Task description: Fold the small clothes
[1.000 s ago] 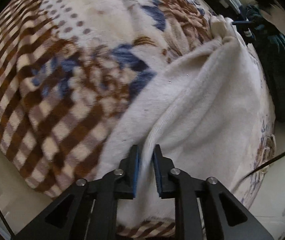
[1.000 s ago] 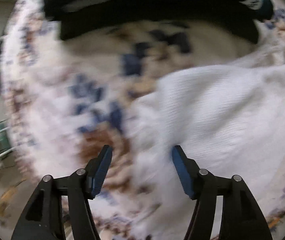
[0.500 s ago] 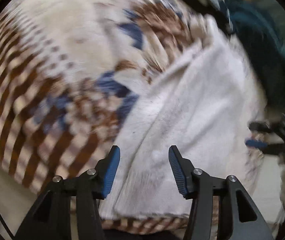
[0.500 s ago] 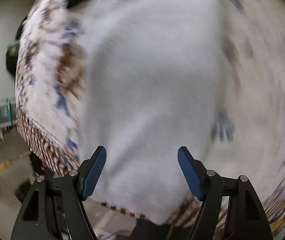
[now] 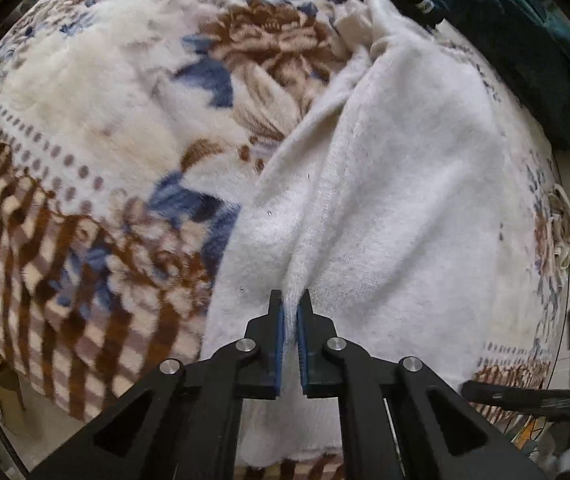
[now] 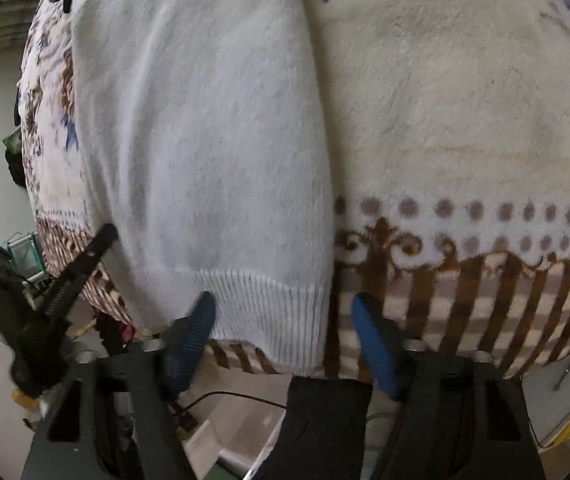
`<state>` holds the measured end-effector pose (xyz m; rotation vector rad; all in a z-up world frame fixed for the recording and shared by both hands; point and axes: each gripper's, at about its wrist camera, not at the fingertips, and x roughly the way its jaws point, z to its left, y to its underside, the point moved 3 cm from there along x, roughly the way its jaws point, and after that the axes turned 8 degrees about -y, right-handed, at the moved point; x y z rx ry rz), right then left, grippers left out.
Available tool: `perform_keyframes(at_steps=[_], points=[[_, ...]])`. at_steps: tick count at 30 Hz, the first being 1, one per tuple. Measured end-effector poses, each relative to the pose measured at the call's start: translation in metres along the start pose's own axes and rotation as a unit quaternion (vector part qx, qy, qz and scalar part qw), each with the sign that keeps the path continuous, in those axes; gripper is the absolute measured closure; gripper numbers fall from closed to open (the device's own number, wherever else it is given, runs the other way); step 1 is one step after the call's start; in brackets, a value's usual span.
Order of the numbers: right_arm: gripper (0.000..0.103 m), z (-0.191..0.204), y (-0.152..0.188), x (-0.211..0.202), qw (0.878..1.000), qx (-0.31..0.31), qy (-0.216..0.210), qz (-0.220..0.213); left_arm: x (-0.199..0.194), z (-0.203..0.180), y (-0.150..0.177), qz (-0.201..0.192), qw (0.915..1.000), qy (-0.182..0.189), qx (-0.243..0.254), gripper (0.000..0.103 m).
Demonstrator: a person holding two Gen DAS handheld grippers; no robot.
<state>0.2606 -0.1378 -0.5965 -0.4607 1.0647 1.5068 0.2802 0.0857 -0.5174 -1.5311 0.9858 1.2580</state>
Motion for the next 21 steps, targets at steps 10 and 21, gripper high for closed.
perform_keyframes(at_steps=[10, 21], points=[[0.101, 0.005, 0.039, 0.018, 1.000, 0.002, 0.026, -0.006, 0.002, 0.038, -0.013, 0.022, 0.9997, 0.007, -0.003, 0.099], [0.054, -0.010, 0.043, 0.024, 0.995, 0.083, -0.056, -0.006, 0.021, 0.058, 0.014, 0.101, 0.9911, 0.084, -0.023, 0.084]])
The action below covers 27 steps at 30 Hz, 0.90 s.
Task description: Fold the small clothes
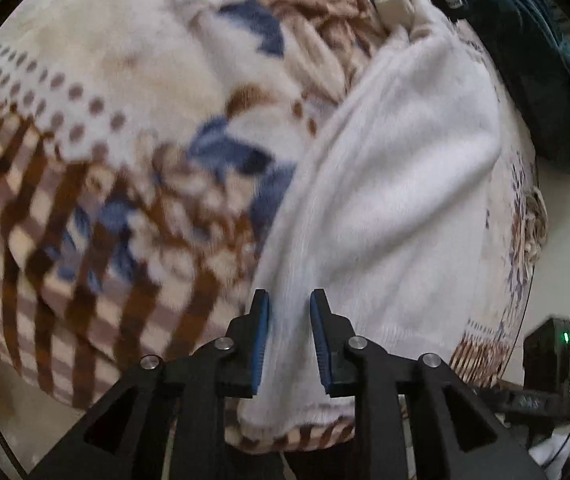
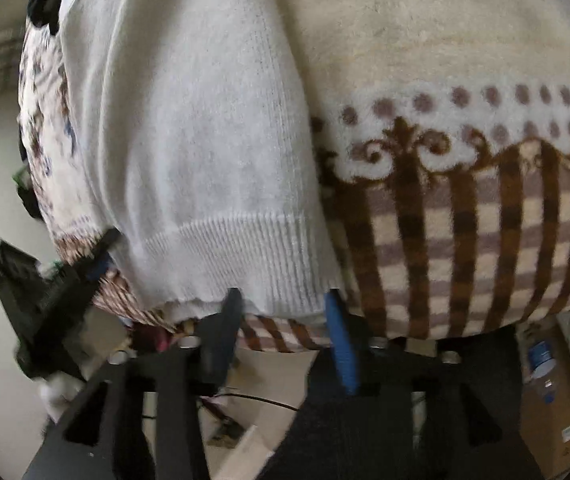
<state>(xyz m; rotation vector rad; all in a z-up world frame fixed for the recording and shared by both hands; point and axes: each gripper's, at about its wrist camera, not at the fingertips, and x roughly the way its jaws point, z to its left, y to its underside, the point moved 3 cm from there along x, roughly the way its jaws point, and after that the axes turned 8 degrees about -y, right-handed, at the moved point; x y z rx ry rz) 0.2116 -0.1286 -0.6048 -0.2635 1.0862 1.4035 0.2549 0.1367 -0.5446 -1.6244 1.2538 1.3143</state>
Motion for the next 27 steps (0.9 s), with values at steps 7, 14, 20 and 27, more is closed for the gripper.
perform_keyframes(at_steps=[7, 14, 20, 27], points=[[0.094, 0.000, -0.016, 0.019, 0.998, -0.011, 0.063, -0.006, -0.017, -0.013, 0.026, -0.047, 0.9974, -0.048, 0.026, 0.099], [0.095, 0.011, 0.004, -0.002, 0.995, -0.039, 0.094, -0.023, -0.039, -0.010, 0.044, -0.051, 0.9980, -0.037, -0.001, 0.099], [0.095, 0.006, 0.012, -0.013, 0.992, -0.057, 0.113, -0.006, -0.024, 0.003, 0.052, -0.027, 0.9985, -0.048, -0.003, 0.099], [0.095, 0.002, 0.009, 0.003, 0.991, -0.051, 0.123, 0.006, 0.016, 0.011, 0.049, 0.000, 0.9971, -0.076, 0.006, 0.098]])
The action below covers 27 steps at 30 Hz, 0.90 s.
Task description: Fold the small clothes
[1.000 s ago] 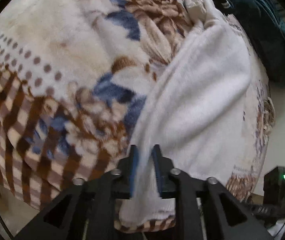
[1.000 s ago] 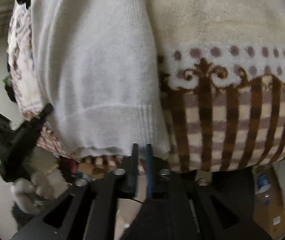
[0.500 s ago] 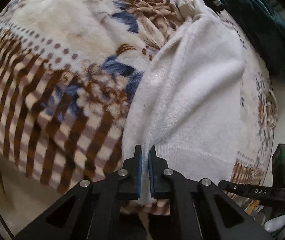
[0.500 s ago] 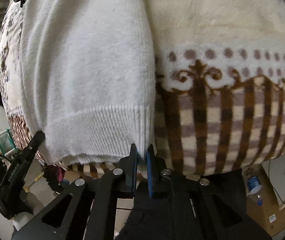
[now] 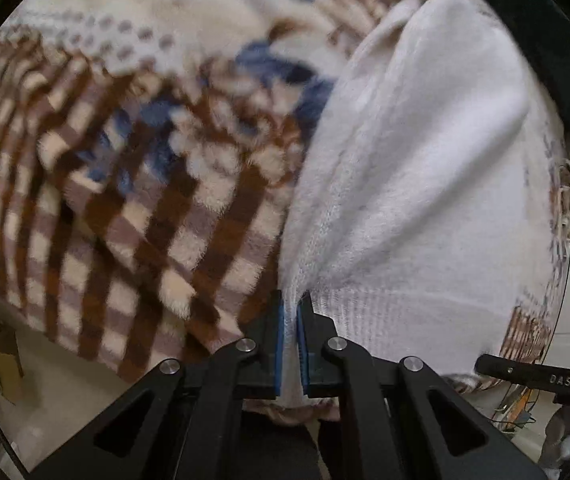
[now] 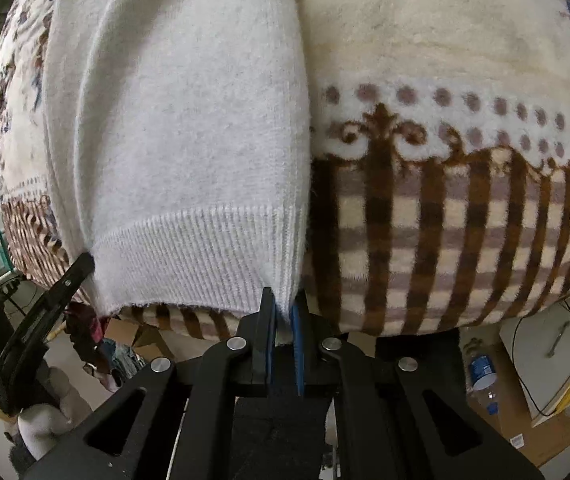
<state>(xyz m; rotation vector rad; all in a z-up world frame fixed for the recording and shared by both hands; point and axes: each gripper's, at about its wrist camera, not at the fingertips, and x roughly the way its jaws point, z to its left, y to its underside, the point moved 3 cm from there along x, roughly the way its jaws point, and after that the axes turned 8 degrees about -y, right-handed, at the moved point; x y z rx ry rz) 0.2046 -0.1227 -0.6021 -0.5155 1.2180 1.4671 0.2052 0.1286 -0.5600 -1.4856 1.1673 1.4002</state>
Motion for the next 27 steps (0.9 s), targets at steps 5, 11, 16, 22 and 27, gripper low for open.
perform_keyframes(at_steps=[5, 11, 16, 22, 27], points=[[0.087, 0.002, -0.012, 0.017, 0.999, 0.005, -0.010, 0.032, -0.012, 0.000, -0.015, 0.019, 0.9993, 0.027, -0.018, 0.091], [0.031, 0.003, -0.027, -0.023, 0.998, 0.019, -0.056, 0.021, -0.085, -0.013, -0.062, -0.053, 0.9974, 0.046, -0.017, 0.066], [0.030, 0.008, -0.049, -0.078, 0.995, 0.037, -0.064, -0.063, -0.102, -0.055, -0.143, -0.114, 0.9901, 0.075, 0.031, 0.055], [0.030, 0.017, -0.098, -0.101, 0.984, 0.065, -0.096, -0.132, -0.041, -0.087, -0.176, -0.059, 0.9913, 0.046, 0.108, 0.055], [0.030, 0.031, -0.127, -0.086, 0.984, 0.064, -0.112, -0.123, -0.015, -0.083, -0.165, -0.046, 0.9918, -0.001, 0.119, 0.062]])
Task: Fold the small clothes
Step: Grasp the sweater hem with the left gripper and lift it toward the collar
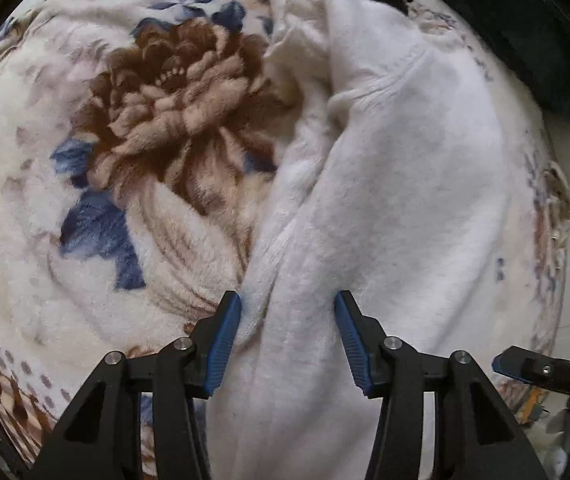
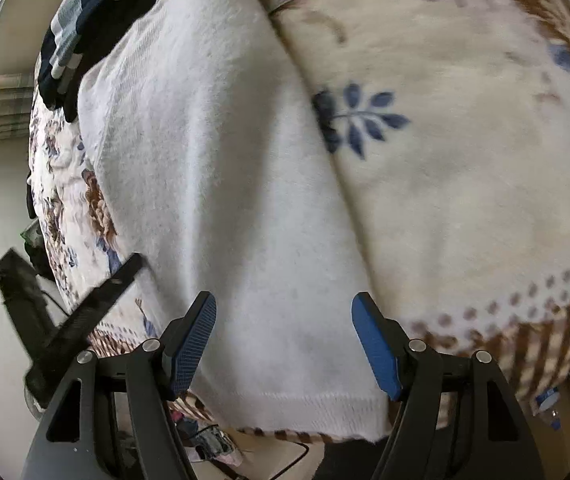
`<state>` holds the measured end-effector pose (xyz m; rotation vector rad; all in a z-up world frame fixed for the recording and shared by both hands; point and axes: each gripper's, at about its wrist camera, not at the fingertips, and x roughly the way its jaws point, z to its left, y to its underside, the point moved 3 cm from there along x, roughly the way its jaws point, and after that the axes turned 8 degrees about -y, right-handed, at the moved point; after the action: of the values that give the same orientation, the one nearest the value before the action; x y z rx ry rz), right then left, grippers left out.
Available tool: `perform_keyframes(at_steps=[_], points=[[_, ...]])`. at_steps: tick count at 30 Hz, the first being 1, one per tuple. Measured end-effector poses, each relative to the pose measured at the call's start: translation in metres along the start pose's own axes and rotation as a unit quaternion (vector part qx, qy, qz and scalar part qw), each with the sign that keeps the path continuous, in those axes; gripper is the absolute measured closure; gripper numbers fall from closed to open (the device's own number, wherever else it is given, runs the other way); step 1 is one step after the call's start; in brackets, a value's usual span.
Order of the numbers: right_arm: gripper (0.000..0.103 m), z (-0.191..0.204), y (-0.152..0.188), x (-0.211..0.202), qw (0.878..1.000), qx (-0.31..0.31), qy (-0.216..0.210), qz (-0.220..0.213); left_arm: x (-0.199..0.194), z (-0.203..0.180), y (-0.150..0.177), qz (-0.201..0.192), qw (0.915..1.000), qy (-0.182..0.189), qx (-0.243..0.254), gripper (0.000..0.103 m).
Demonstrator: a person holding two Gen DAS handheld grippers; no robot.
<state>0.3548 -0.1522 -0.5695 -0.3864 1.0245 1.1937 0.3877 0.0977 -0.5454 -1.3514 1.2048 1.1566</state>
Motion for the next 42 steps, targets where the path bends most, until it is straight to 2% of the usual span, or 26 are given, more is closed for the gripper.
perform_keyframes(at_steps=[2, 4, 8, 10, 14, 17, 20, 22, 24, 26, 28, 29, 30, 32, 34, 38, 41, 42], points=[[0.030, 0.008, -0.001, 0.014, 1.000, -0.010, -0.001, 0.012, 0.000, 0.001, 0.004, -0.005, 1.0000, 0.001, -0.003, 0.089], [0.030, 0.012, -0.003, 0.024, 1.000, -0.023, 0.001, 0.021, -0.005, 0.001, 0.009, -0.016, 0.9998, -0.011, -0.001, 0.094], [0.030, 0.018, -0.008, 0.046, 0.998, -0.046, 0.006, 0.049, -0.013, 0.009, 0.014, -0.014, 0.9995, -0.021, -0.019, 0.093], [0.030, 0.026, -0.009, 0.054, 0.997, -0.052, 0.007, 0.057, -0.021, 0.015, 0.018, -0.004, 0.9986, 0.011, -0.051, 0.089], [0.030, 0.030, -0.011, 0.059, 0.995, -0.064, 0.003, 0.075, -0.041, 0.023, 0.041, -0.001, 0.9968, 0.031, -0.073, 0.084], [0.030, 0.032, -0.011, 0.064, 0.993, -0.073, -0.003, 0.090, -0.031, 0.016, 0.061, 0.018, 0.9984, -0.001, -0.053, 0.084], [0.030, 0.025, -0.009, 0.071, 0.991, -0.076, 0.006, 0.107, -0.006, 0.019, 0.073, 0.031, 0.9962, -0.072, -0.038, 0.084], [0.030, 0.017, -0.007, 0.077, 0.990, -0.081, 0.028, 0.112, 0.004, 0.031, 0.076, 0.039, 0.9938, -0.085, -0.061, 0.081], [0.030, 0.009, -0.007, 0.080, 0.987, -0.098, 0.073, 0.104, 0.005, 0.038, 0.073, 0.043, 0.9925, -0.075, -0.087, 0.081], [0.030, -0.004, -0.008, 0.081, 0.983, -0.101, 0.117, 0.102, -0.007, 0.039, 0.068, 0.046, 0.9923, -0.070, -0.091, 0.081], [0.030, -0.015, -0.010, 0.081, 0.986, -0.069, 0.092, 0.117, -0.032, 0.034, 0.058, 0.032, 0.9938, -0.062, -0.086, 0.078], [0.030, -0.018, -0.012, 0.078, 0.988, -0.055, 0.079, 0.118, -0.043, 0.033, 0.054, 0.023, 0.9943, -0.060, -0.086, 0.068], [0.030, -0.018, -0.014, 0.074, 0.990, -0.046, 0.068, 0.116, -0.060, 0.029, 0.044, 0.005, 0.9947, -0.053, -0.088, 0.062], [0.030, -0.011, -0.024, 0.058, 0.993, -0.046, 0.054, 0.097, -0.083, 0.020, 0.020, -0.030, 0.9940, -0.027, -0.102, 0.045], [0.030, 0.000, -0.036, 0.043, 0.995, -0.044, 0.034, 0.077, -0.096, 0.014, -0.014, -0.066, 0.9914, 0.001, -0.113, 0.043], [0.030, 0.029, -0.064, 0.030, 0.997, -0.053, 0.011, 0.048, -0.076, 0.002, -0.092, -0.098, 0.9875, 0.038, -0.117, 0.043], [0.030, 0.049, -0.090, 0.035, 0.997, -0.068, 0.021, 0.030, -0.028, -0.019, -0.141, -0.076, 0.9898, 0.047, -0.110, 0.043], [0.030, 0.054, -0.099, 0.036, 0.997, -0.067, 0.022, 0.028, -0.015, -0.023, -0.153, -0.066, 0.9907, 0.062, -0.101, 0.043]])
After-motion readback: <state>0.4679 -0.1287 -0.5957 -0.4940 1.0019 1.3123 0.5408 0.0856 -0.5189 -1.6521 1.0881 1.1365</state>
